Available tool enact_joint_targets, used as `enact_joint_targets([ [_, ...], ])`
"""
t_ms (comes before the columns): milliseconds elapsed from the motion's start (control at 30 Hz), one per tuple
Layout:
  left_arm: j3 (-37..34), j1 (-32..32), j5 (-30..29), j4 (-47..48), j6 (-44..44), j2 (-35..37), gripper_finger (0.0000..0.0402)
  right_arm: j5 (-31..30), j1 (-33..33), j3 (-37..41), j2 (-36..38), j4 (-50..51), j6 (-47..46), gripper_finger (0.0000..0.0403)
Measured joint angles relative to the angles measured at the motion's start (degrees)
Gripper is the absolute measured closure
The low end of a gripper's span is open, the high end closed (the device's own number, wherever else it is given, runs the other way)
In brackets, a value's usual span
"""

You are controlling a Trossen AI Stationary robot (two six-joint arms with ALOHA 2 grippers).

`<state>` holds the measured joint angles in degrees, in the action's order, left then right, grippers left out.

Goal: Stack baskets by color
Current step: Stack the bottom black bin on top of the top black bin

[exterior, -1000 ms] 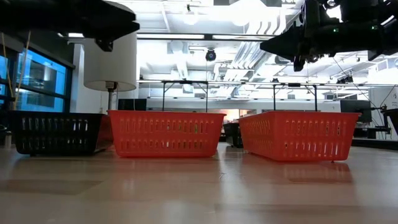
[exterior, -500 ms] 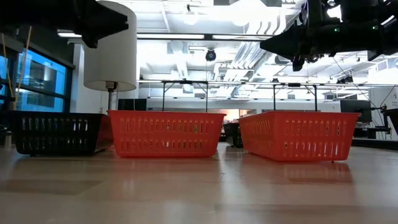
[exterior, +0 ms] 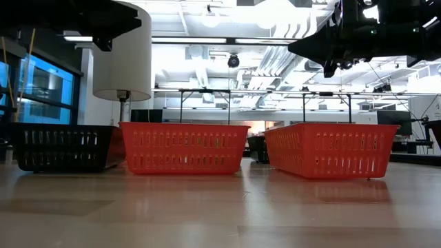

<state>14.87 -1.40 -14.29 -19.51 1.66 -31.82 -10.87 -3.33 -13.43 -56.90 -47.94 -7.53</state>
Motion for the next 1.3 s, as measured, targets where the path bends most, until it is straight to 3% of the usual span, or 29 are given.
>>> enact_joint_targets([
  [533,0.00,0.78,-1.63,0.00,0.04,-2.33,0.0236,-0.02,0.00,0.00,0.00,0.02,-1.06,0.0402],
  [1067,0.00,0.78,-1.40,0.22,0.03,-2.33,0.0233,0.03,0.00,0.00,-0.02,0.66,-1.94,0.0402],
  [1233,0.00,0.78,-1.35,0.22,0.03,-2.35,0.0233,6.37,0.40,-1.96,-0.07,2.35,-6.57,0.0387],
  [1300,0.00,0.78,-1.35,0.15,0.03,-2.35,0.0233,7.18,1.42,-5.58,-0.03,7.87,-7.41,0.0366],
])
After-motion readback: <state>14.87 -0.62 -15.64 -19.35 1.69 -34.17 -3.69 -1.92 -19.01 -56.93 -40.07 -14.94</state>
